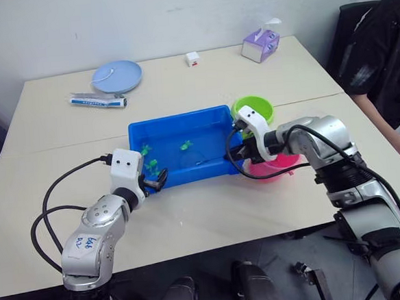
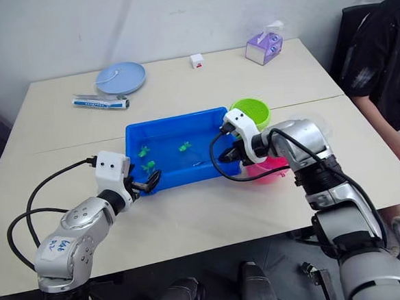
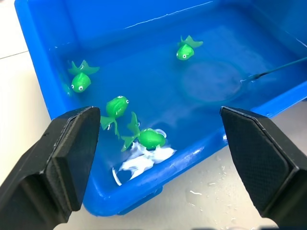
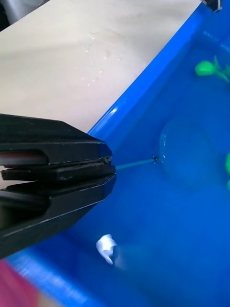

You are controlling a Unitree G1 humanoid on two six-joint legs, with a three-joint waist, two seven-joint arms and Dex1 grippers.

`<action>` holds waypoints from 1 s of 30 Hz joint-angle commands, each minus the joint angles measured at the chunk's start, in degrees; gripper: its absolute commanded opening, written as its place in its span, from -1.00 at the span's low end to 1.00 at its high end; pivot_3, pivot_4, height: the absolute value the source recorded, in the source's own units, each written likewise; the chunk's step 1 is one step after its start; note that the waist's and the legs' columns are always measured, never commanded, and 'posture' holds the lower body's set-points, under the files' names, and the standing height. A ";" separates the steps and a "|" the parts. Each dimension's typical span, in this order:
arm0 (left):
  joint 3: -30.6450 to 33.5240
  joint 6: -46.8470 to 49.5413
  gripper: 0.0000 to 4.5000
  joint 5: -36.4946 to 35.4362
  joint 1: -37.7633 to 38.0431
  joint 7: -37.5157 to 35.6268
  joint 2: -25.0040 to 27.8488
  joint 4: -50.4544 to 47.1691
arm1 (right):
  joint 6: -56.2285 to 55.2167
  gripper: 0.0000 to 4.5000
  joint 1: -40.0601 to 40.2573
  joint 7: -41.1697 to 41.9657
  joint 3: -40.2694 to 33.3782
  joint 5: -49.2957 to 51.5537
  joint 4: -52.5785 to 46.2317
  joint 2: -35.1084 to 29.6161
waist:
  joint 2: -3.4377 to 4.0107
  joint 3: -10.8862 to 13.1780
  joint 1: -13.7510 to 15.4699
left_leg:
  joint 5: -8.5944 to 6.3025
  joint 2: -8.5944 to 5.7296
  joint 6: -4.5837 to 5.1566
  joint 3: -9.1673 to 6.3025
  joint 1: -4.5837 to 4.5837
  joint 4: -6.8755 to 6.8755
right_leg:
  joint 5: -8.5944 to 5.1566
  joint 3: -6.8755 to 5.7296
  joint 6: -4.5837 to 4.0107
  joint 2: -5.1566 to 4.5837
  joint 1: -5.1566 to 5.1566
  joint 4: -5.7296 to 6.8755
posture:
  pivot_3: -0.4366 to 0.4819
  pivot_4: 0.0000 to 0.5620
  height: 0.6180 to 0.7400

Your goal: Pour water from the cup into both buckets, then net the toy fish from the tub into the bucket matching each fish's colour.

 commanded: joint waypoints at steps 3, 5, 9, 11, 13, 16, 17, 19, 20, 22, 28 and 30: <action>0.77 -1.65 0.91 0.28 0.45 -0.03 0.06 -1.88 | -3.51 -0.66 -2.11 -2.05 -1.55 -0.85 2.21 3.02 | 0.00 0.00 0.01 | 0.00 0.00 0.00 0.00 0.00 0.00 | 0.00 -0.02 0.00 0.00 0.00 0.00 | -0.05 -0.47 1.00; 0.74 -1.74 0.91 0.26 0.58 0.00 0.02 -1.95 | -4.08 -0.66 -2.24 -2.63 -2.05 -1.01 2.94 3.70 | 0.00 0.00 0.00 | 0.00 -0.01 0.00 0.00 0.00 0.00 | 0.00 -0.02 0.00 0.00 0.00 0.01 | -0.05 -0.47 1.00; 0.80 -1.87 0.91 0.15 0.87 -0.07 0.01 -2.05 | -5.68 -0.66 -2.41 -3.53 -2.78 -1.37 2.96 3.61 | 0.00 0.00 0.07 | 0.00 -0.03 0.00 0.00 -0.01 0.01 | 0.00 -0.04 0.00 -0.01 0.01 0.02 | -0.05 -0.47 1.00; 0.78 -1.95 0.91 0.12 0.92 -0.15 0.06 -1.98 | -5.72 -0.66 -2.54 -3.66 -3.19 -1.33 1.98 2.91 | 0.00 0.00 0.04 | 0.00 -0.02 0.00 -0.01 -0.01 0.01 | 0.00 -0.04 0.00 -0.01 0.01 0.02 | -0.05 -0.47 1.00; 0.68 -2.09 0.91 0.02 0.79 -0.36 0.12 -1.70 | -5.31 -0.66 -2.40 -3.67 -3.54 -1.18 0.75 1.95 | 0.00 0.00 0.05 | 0.00 -0.02 0.00 0.00 -0.01 0.00 | 0.00 -0.03 0.00 0.00 0.00 0.02 | -0.05 -0.47 1.00; 0.57 -2.36 0.91 -0.04 0.58 -0.68 0.16 -1.30 | -3.62 -0.66 -1.83 -3.61 -4.09 -0.50 -0.55 1.10 | 0.00 0.00 0.05 | 0.00 -0.02 0.00 -0.01 -0.01 0.00 | 0.00 -0.03 0.00 0.00 0.00 0.00 | -0.05 -0.47 1.00; 0.38 -2.55 0.91 -0.09 0.33 -0.94 0.22 -0.95 | -4.02 -0.66 -1.37 -3.60 -3.95 -0.83 -0.87 0.58 | 0.00 0.00 0.05 | 0.00 -0.01 0.00 -0.01 -0.01 0.00 | 0.00 -0.02 0.00 0.00 0.00 -0.01 | -0.05 -0.47 1.00; -0.09 -2.98 0.91 -0.09 -0.27 -1.46 0.40 -0.13 | -4.43 -0.66 -0.85 -4.00 -4.47 -1.14 -1.29 -0.23 | 0.00 0.00 0.05 | 0.00 0.00 0.00 -0.01 -0.01 -0.01 | 0.00 -0.03 0.00 0.00 0.00 -0.02 | -0.05 -0.47 1.00; -0.27 -3.16 0.91 -0.04 -0.53 -1.65 0.45 0.22 | -4.57 -0.66 -0.77 -4.25 -4.77 -1.20 -1.37 -0.54 | 0.00 0.00 0.05 | 0.00 0.00 0.00 -0.01 -0.01 -0.02 | 0.00 -0.02 0.00 0.00 0.00 -0.02 | -0.05 -0.47 1.00; -0.36 -3.43 0.91 0.05 -0.81 -1.88 0.40 0.65 | -3.67 -0.66 -1.12 -4.40 -5.51 -0.57 -2.84 -1.23 | 0.00 0.00 0.05 | 0.00 0.00 0.00 -0.01 -0.02 -0.02 | 0.00 -0.02 0.00 0.00 0.00 -0.03 | -0.05 -0.47 1.00; -0.89 -4.42 0.91 0.10 -1.32 -3.18 0.85 1.86 | 3.54 -0.66 -1.21 -4.97 -8.32 2.91 -13.41 -3.61 | 0.01 0.01 0.08 | 0.00 0.01 -0.01 -0.03 -0.06 -0.05 | 0.00 -0.02 0.00 0.00 -0.04 -0.04 | -0.05 -0.47 1.00; -1.17 -5.22 0.91 0.15 -1.60 -3.83 1.30 2.39 | 4.73 -0.66 -0.70 -4.96 -9.23 3.70 -18.11 -5.63 | 0.01 0.01 0.17 | 0.00 0.00 0.00 -0.02 -0.07 -0.05 | 0.00 -0.02 0.00 -0.01 -0.04 -0.05 | -0.05 -0.47 1.00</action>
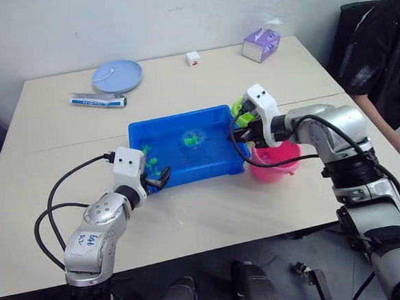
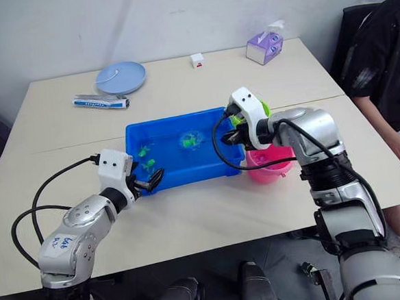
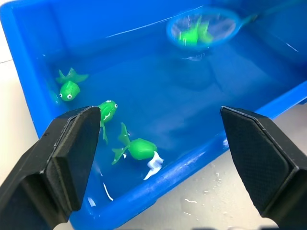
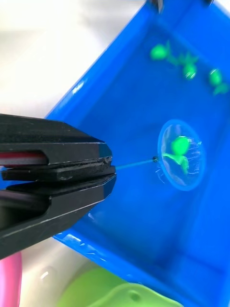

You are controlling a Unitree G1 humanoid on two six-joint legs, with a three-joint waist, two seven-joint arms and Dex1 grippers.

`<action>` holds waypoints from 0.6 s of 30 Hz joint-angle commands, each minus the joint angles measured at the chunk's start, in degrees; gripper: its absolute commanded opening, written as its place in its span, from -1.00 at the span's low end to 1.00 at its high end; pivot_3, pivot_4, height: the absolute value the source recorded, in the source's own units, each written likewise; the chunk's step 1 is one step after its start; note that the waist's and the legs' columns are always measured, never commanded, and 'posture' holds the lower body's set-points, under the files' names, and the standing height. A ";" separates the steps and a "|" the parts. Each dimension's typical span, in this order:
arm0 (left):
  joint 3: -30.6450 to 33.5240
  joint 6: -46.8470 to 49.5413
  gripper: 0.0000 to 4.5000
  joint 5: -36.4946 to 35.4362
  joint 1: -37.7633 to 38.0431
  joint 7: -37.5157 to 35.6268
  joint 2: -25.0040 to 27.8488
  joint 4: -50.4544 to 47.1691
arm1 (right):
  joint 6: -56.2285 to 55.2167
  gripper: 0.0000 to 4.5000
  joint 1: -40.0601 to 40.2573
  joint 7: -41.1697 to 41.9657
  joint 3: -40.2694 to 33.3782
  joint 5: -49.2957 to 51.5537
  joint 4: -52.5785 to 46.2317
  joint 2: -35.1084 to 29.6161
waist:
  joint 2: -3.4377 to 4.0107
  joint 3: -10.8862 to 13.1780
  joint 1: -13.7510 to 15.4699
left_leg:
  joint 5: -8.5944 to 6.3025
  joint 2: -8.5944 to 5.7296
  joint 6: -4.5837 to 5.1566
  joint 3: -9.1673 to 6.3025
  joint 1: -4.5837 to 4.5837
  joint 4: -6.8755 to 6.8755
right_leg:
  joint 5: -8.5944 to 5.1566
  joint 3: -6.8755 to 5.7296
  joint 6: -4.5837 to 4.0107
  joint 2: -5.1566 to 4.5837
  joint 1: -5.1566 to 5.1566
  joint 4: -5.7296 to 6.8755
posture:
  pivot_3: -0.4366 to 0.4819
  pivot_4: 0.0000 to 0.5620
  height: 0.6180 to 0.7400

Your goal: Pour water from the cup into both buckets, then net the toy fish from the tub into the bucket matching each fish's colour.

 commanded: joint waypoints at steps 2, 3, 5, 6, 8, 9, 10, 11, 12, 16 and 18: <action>-0.53 -2.32 0.91 0.23 -1.14 -1.48 1.26 -0.06 | 4.23 -0.66 0.47 0.03 -4.36 3.58 -12.27 -4.49 | 0.00 0.00 0.21 | 0.00 0.00 0.00 -0.02 -0.01 0.00 | 0.00 0.00 0.00 0.00 0.00 0.00 | -0.05 -0.47 1.00; -0.51 -2.37 0.91 0.22 -1.16 -1.61 1.32 0.02 | 5.04 -0.66 0.72 -0.16 -4.81 4.21 -13.38 -4.80 | 0.00 0.00 0.20 | 0.00 0.00 0.00 -0.05 -0.04 0.00 | 0.00 0.00 0.00 -0.01 0.01 -0.04 | -0.05 -0.47 1.00; -0.32 -2.66 0.91 0.19 -1.78 -2.06 1.77 0.82 | 8.65 -0.66 3.18 0.51 -8.69 7.80 -20.35 -6.75 | 0.00 0.00 0.39 | 0.00 -0.01 0.00 -0.05 -0.03 0.01 | 0.00 0.01 0.00 -0.02 0.02 -0.06 | -0.05 -0.47 1.00; -0.31 -2.98 0.91 0.15 -2.12 -2.48 2.08 1.27 | 10.03 -0.66 4.25 0.52 -10.25 9.20 -23.04 -7.43 | 0.00 0.00 0.44 | 0.00 0.00 0.00 -0.09 -0.04 0.00 | 0.00 -0.01 0.00 -0.02 0.03 -0.08 | -0.05 -0.47 1.00; -0.48 -3.96 0.91 0.05 -2.73 -3.50 2.87 2.23 | 11.57 -0.66 6.16 0.08 -12.62 11.17 -27.08 -8.38 | 0.00 0.00 0.38 | 0.00 -0.01 0.01 -0.10 -0.05 0.00 | 0.00 -0.02 0.00 -0.02 0.03 -0.07 | -0.05 -0.47 1.00; -0.55 -4.47 0.91 -0.12 -3.49 -4.09 3.13 3.07 | 12.28 -0.66 7.18 -0.14 -14.18 12.27 -28.95 -8.90 | 0.00 0.00 0.37 | 0.00 0.00 0.01 -0.10 -0.06 0.00 | 0.00 -0.02 0.00 -0.02 0.03 -0.08 | -0.05 -0.47 1.00; -0.68 -4.94 0.91 -0.22 -4.25 -4.63 3.40 3.87 | 12.92 -0.66 7.90 -0.57 -15.92 13.11 -30.22 -9.00 | 0.00 0.00 0.37 | 0.00 -0.01 0.01 -0.09 -0.06 0.00 | 0.00 -0.01 0.00 -0.03 0.03 -0.08 | -0.05 -0.47 1.00; -0.76 -5.26 0.91 -0.29 -5.03 -5.07 3.57 4.66 | 12.74 -0.66 8.67 -1.24 -17.15 13.31 -31.11 -9.31 | -0.01 0.00 0.37 | 0.00 -0.02 0.01 -0.08 -0.05 0.00 | 0.00 -0.01 0.00 -0.03 0.03 -0.09 | -0.05 -0.47 1.00; -0.81 -5.48 0.91 -0.28 -5.55 -5.40 3.66 5.22 | 12.57 -0.66 9.21 -1.86 -17.97 13.53 -31.69 -9.53 | 0.00 0.00 0.37 | 0.00 0.00 0.01 -0.09 -0.05 0.00 | 0.00 -0.02 0.00 -0.02 0.03 -0.10 | -0.05 -0.47 1.00; -2.06 -6.76 0.91 -0.35 -8.78 -7.36 4.04 8.45 | 5.20 -0.66 13.32 -4.37 -19.86 10.64 -32.90 -12.86 | -0.01 0.00 0.34 | 0.00 -0.01 0.01 -0.08 -0.04 -0.04 | 0.00 -0.01 0.00 -0.03 0.03 -0.08 | -0.05 -0.47 1.00; -2.77 -7.52 0.91 -0.51 -9.99 -8.48 4.07 9.53 | 1.29 -0.66 14.94 -5.42 -20.06 9.08 -32.20 -14.06 | -0.01 0.00 0.33 | 0.00 -0.03 0.02 -0.05 -0.04 -0.04 | 0.00 0.00 0.00 -0.03 0.03 -0.09 | -0.05 -0.47 1.00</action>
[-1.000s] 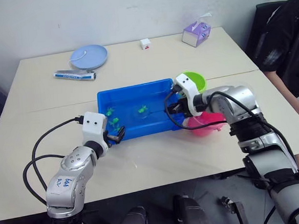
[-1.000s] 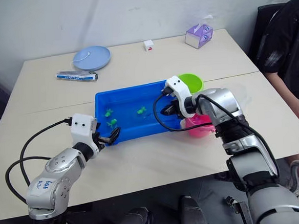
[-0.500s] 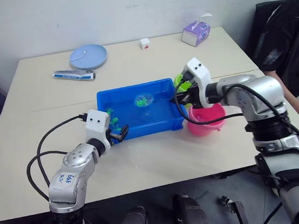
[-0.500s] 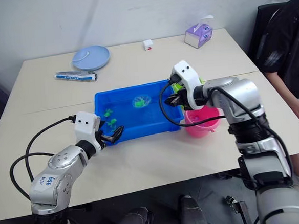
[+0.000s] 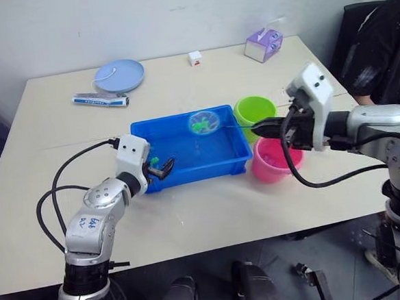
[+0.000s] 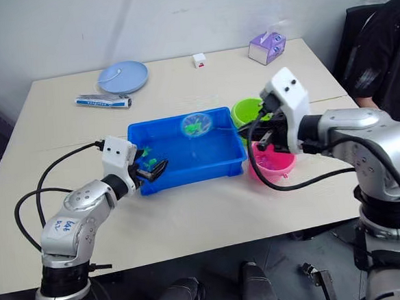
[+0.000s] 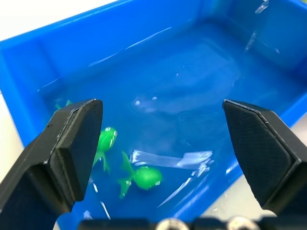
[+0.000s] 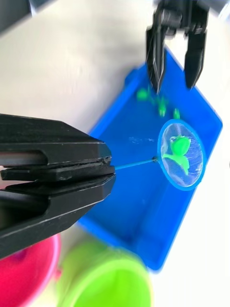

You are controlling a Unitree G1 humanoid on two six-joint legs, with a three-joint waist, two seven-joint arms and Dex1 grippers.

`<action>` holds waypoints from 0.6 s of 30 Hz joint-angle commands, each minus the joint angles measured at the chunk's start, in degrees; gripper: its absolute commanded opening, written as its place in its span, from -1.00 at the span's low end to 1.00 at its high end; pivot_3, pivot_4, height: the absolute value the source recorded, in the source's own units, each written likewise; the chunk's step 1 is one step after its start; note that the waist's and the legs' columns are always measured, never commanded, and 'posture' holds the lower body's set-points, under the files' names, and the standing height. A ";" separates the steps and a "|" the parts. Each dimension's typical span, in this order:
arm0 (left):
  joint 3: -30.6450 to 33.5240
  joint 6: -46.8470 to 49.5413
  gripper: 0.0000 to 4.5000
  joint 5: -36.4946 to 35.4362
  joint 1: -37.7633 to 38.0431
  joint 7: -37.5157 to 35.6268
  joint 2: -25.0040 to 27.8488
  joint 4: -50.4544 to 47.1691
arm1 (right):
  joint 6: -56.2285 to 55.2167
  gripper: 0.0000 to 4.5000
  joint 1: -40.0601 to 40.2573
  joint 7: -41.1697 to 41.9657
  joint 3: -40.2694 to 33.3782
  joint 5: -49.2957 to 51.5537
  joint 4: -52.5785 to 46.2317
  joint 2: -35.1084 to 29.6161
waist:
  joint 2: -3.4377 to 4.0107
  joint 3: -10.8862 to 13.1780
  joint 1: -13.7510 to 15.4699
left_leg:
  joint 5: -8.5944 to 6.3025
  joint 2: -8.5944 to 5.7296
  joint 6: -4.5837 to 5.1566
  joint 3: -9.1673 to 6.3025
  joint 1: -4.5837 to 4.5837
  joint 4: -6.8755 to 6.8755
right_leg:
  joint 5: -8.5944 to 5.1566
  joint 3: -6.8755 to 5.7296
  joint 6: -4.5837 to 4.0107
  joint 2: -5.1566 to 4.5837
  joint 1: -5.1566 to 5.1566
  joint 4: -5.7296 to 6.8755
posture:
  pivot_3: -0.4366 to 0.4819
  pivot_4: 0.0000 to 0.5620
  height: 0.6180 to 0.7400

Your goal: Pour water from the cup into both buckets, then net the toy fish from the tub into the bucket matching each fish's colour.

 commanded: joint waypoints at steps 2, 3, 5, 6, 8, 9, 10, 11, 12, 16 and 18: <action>-2.22 -3.20 0.91 -0.86 -2.83 -4.18 0.93 0.98 | -10.77 -0.66 2.92 -2.32 -1.64 -4.48 -0.27 -3.49 | 0.00 0.00 -0.02 | 0.00 0.01 0.00 0.00 0.00 0.00 | 0.00 -0.01 0.00 0.01 0.00 0.00 | -0.05 -0.47 1.00; -3.08 -4.14 0.91 -0.89 -3.27 -5.70 1.53 1.26 | -13.71 -0.66 4.03 -2.57 -0.95 -6.13 0.29 -4.48 | 0.00 0.00 -0.03 | 0.00 0.01 0.00 0.01 0.00 0.00 | 0.00 0.00 0.00 0.01 -0.01 0.00 | -0.05 -0.47 1.00; -3.66 -5.38 0.91 -0.94 -3.84 -7.29 2.01 2.00 | -18.32 -0.66 5.70 -2.98 -0.20 -8.36 1.46 -5.49 | 0.00 0.00 -0.06 | 0.00 0.02 0.00 0.00 0.00 -0.01 | 0.00 0.00 0.00 0.01 0.00 0.00 | -0.05 -0.47 1.00; -3.72 -5.91 0.91 -0.92 -4.05 -7.81 2.15 2.44 | -20.60 -0.66 6.43 -3.16 0.16 -9.44 2.08 -5.82 | 0.00 0.00 -0.07 | 0.00 0.02 0.00 0.01 0.00 -0.01 | 0.00 -0.01 0.00 0.01 0.00 0.00 | -0.05 -0.47 1.00; -3.78 -6.34 0.91 -0.84 -4.51 -8.28 2.19 3.18 | -23.86 -0.66 7.57 -3.58 0.76 -11.26 3.36 -6.18 | 0.00 0.00 -0.24 | 0.00 0.02 0.00 0.04 0.03 -0.01 | 0.00 0.00 0.00 0.01 -0.01 -0.01 | -0.05 -0.47 1.00; -3.78 -6.51 0.91 -0.76 -4.70 -8.40 2.22 3.49 | -26.27 -0.66 8.24 -3.86 1.51 -12.99 4.09 -6.70 | 0.00 0.00 -0.26 | 0.00 0.03 0.00 0.06 0.04 -0.01 | 0.00 0.00 0.00 0.03 -0.01 0.00 | -0.05 -0.47 1.00; -3.78 -6.64 0.91 -0.72 -4.83 -8.50 2.23 3.72 | -28.07 -0.66 8.71 -4.05 2.04 -14.22 4.62 -7.07 | 0.00 0.00 -0.23 | 0.00 0.04 0.00 0.06 0.05 -0.03 | 0.00 0.00 0.00 0.04 -0.02 0.00 | -0.05 -0.47 1.00; -3.84 -6.70 0.91 -0.66 -5.07 -8.53 2.16 3.96 | -30.05 -0.66 9.47 -4.34 1.85 -15.05 5.95 -6.91 | 0.00 0.00 -0.18 | 0.00 0.05 0.00 0.05 0.05 -0.04 | 0.00 0.00 0.00 0.04 -0.02 0.00 | -0.05 -0.47 1.00; -3.91 -6.73 0.91 -0.61 -5.29 -8.55 2.06 4.17 | -32.80 -0.66 10.45 -4.46 2.24 -16.60 7.36 -7.31 | 0.00 0.00 -0.17 | 0.00 0.04 0.00 0.05 0.04 -0.04 | 0.00 0.00 0.00 0.03 -0.02 -0.01 | -0.05 -0.47 1.00; -4.16 -6.65 0.91 -0.59 -5.59 -8.42 1.81 4.24 | -41.18 -0.66 12.54 -4.63 3.59 -20.96 11.42 -7.78 | 0.00 0.00 -0.05 | 0.01 0.00 0.01 0.06 0.05 -0.01 | 0.00 0.00 0.00 0.01 0.00 -0.01 | -0.05 -0.47 1.00; -4.16 -6.52 0.91 -0.64 -5.52 -8.30 1.75 3.98 | -44.38 -0.66 12.62 -5.39 4.15 -23.28 13.60 -7.84 | 0.00 0.00 -0.10 | 0.01 0.00 0.01 0.06 0.05 0.00 | 0.00 0.00 0.00 0.02 0.00 0.00 | -0.05 -0.47 1.00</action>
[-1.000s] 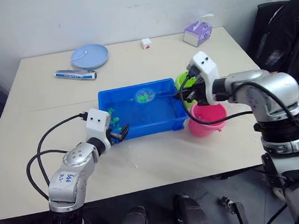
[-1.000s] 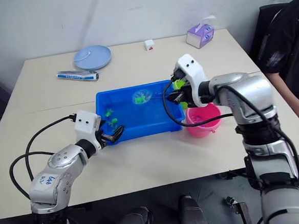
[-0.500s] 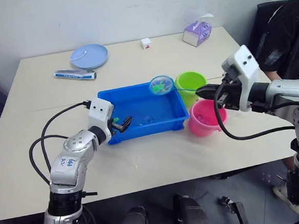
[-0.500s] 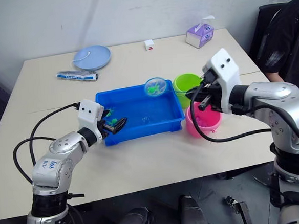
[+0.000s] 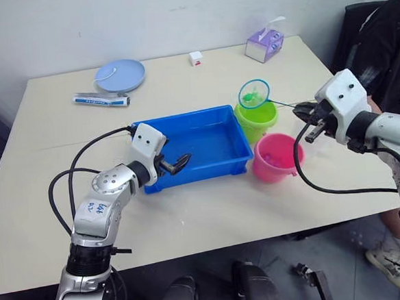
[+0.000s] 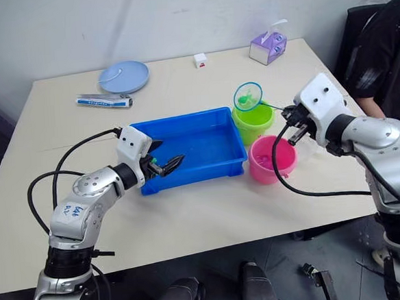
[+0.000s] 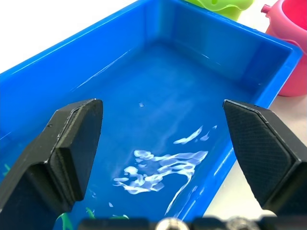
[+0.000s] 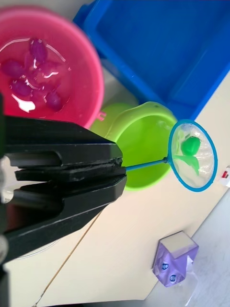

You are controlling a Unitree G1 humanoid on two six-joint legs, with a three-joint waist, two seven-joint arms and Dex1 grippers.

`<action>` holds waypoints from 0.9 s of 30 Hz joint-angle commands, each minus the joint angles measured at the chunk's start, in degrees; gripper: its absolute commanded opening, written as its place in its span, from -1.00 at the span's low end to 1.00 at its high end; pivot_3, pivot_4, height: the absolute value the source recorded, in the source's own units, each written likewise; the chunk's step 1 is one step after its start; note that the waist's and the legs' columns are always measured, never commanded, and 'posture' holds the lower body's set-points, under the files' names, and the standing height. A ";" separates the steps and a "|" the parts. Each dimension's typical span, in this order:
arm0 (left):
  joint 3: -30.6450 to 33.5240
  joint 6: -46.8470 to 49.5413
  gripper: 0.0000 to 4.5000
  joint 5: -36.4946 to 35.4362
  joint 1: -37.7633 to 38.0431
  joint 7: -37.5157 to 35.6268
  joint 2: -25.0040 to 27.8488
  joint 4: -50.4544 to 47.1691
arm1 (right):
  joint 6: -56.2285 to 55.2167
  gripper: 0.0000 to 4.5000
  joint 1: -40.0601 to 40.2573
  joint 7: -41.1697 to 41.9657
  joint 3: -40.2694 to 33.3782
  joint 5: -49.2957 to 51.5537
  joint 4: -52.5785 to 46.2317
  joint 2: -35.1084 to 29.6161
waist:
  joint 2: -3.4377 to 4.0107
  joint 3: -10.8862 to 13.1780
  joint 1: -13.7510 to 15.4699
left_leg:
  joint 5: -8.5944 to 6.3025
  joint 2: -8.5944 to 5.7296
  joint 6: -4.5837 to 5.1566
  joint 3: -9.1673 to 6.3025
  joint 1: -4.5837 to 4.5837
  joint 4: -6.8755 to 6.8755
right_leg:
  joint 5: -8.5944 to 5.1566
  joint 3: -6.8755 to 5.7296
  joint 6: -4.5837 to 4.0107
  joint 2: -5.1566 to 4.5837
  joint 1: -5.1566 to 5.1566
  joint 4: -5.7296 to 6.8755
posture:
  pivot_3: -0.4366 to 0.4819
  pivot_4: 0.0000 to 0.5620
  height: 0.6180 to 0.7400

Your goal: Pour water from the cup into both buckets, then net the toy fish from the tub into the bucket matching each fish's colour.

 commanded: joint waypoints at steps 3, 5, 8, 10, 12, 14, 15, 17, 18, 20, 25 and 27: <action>0.30 -0.66 0.91 -0.23 -0.81 0.06 -0.12 -1.29 | -15.11 -0.66 0.63 -2.11 2.61 -10.13 4.57 -2.87 | 0.00 0.00 -0.07 | 0.00 0.02 0.00 0.00 0.00 -0.01 | 0.00 0.00 0.00 0.02 -0.01 0.00 | -0.05 -0.47 1.00; 0.40 -0.63 0.91 -0.24 -0.70 0.10 -0.08 -1.40 | -20.24 -0.66 1.02 -2.93 3.95 -13.84 5.83 -3.67 | 0.00 0.00 -0.08 | 0.00 0.02 -0.01 0.01 0.00 -0.03 | 0.00 -0.01 0.00 0.02 -0.02 0.00 | -0.05 -0.47 1.00; 0.54 -0.59 0.91 -0.23 -0.51 0.30 -0.11 -1.71 | -29.48 -0.66 1.94 -5.21 6.28 -21.29 7.68 -5.81 | 0.00 0.00 -0.10 | 0.00 0.02 -0.01 0.02 0.01 -0.02 | 0.00 -0.01 0.00 0.02 -0.01 0.00 | -0.05 -0.47 1.00; 0.63 -0.49 0.91 -0.26 -0.43 0.44 -0.15 -1.92 | -36.02 -0.66 2.96 -6.81 7.44 -25.74 8.67 -7.53 | 0.00 0.00 -0.11 | 0.00 0.02 -0.01 0.04 0.01 -0.02 | 0.00 -0.02 0.00 0.03 -0.02 0.00 | -0.05 -0.47 1.00; 0.65 -0.58 0.91 -0.24 -0.47 0.48 -0.17 -1.77 | -42.76 -0.66 4.21 -9.02 8.62 -30.49 9.83 -9.50 | 0.00 0.00 -0.02 | 0.00 0.00 -0.01 0.05 0.01 -0.02 | 0.00 -0.03 0.00 0.03 -0.03 0.00 | -0.05 -0.47 1.00; 0.64 -0.65 0.91 -0.23 -0.54 0.54 -0.23 -1.71 | -48.18 -0.66 4.64 -11.24 9.35 -34.77 11.33 -11.03 | 0.00 0.00 -0.05 | 0.00 -0.01 0.00 0.06 0.02 -0.01 | 0.00 -0.06 0.00 0.03 -0.01 -0.01 | -0.05 -0.47 1.00; 0.62 -0.70 0.91 -0.23 -0.57 0.56 -0.26 -1.63 | -49.12 -0.66 4.52 -11.66 9.22 -35.43 12.21 -10.91 | 0.00 0.00 -0.10 | 0.00 -0.02 -0.01 0.09 0.04 -0.01 | 0.00 -0.06 0.00 0.03 -0.01 0.00 | -0.05 -0.47 1.00; 0.57 -0.76 0.91 -0.22 -0.62 0.57 -0.28 -1.57 | -50.55 -0.66 3.98 -12.96 8.92 -37.19 13.82 -10.65 | 0.00 0.00 -0.15 | 0.00 0.01 -0.01 0.10 0.06 0.00 | 0.00 -0.05 0.00 0.05 0.00 0.01 | -0.05 -0.47 1.00; 0.56 -0.76 0.91 -0.22 -0.65 0.56 -0.30 -1.56 | -51.74 -0.66 3.72 -13.52 8.96 -38.25 14.56 -10.78 | 0.00 0.00 -0.15 | 0.00 0.01 -0.01 0.11 0.06 -0.01 | 0.00 -0.04 0.00 0.05 -0.01 0.02 | -0.05 -0.47 1.00; 0.57 -0.79 0.91 -0.23 -0.72 0.51 -0.27 -1.54 | -54.03 -0.66 3.23 -15.33 9.04 -40.87 16.15 -11.38 | 0.00 0.00 -0.16 | 0.00 0.03 -0.01 0.11 0.06 -0.01 | 0.00 -0.03 0.00 0.06 -0.01 0.01 | -0.05 -0.47 1.00; 0.44 -0.96 0.91 -0.19 -0.78 0.44 -0.28 -1.44 | -54.70 -0.66 0.87 -17.01 8.79 -43.87 18.82 -10.28 | 0.00 0.00 -0.19 | 0.01 0.02 -0.01 0.11 0.06 -0.01 | 0.00 -0.03 0.00 0.06 -0.01 0.01 | -0.05 -0.47 1.00; 0.41 -1.11 0.91 -0.17 -0.73 0.39 -0.28 -1.39 | -54.49 -0.66 -0.61 -17.10 8.66 -43.83 19.95 -9.54 | 0.00 0.00 -0.20 | 0.01 0.02 -0.01 0.12 0.06 -0.01 | 0.00 -0.03 0.00 0.06 -0.01 0.02 | -0.05 -0.47 1.00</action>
